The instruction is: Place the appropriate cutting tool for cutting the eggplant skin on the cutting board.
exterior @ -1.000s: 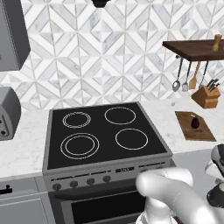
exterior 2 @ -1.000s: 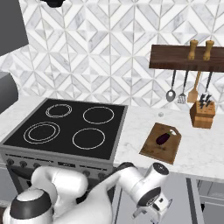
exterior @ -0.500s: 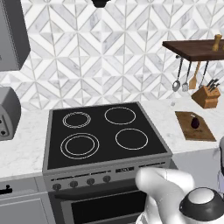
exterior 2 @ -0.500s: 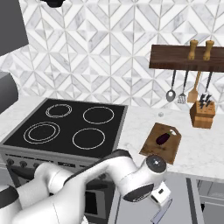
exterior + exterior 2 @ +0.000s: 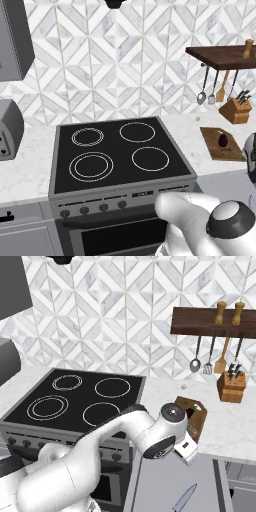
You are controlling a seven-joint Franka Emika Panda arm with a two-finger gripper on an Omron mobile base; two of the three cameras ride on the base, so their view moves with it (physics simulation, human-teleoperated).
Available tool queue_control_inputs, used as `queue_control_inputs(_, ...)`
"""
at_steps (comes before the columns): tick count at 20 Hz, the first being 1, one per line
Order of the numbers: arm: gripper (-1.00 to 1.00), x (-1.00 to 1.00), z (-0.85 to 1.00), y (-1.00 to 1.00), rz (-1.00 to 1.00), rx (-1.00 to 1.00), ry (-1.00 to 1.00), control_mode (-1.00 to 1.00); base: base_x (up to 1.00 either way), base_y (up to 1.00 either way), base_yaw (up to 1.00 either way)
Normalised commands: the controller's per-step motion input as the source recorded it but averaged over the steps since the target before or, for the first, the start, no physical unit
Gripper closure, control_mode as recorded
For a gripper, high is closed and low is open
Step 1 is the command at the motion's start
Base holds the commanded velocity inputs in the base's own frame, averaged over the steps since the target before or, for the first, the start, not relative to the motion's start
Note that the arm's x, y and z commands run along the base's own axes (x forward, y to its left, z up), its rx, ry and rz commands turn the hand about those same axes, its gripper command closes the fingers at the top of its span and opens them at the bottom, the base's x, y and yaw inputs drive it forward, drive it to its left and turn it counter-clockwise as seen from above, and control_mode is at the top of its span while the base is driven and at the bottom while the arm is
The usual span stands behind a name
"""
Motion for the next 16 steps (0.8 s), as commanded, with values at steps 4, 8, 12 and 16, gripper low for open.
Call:
queue_control_inputs(4, 1.0, 0.83, 0.36, -0.36, -0.04, 0.05, 0.17, -1.0, 0.0, 0.0, 0.0)
queue_control_inputs(8, 1.0, 0.68, 0.12, -0.38, 0.0, 0.12, 0.16, -1.0, 0.0, 0.0, 0.0)
queue_control_inputs(12, 1.0, 0.42, -0.16, -0.18, 0.0, 0.13, 0.06, -1.0, 0.0, 0.0, 0.0)
queue_control_inputs(16, 1.0, 0.45, -0.58, -0.02, 0.0, 0.05, 0.0, -1.0, 0.0, 0.0, 0.0)
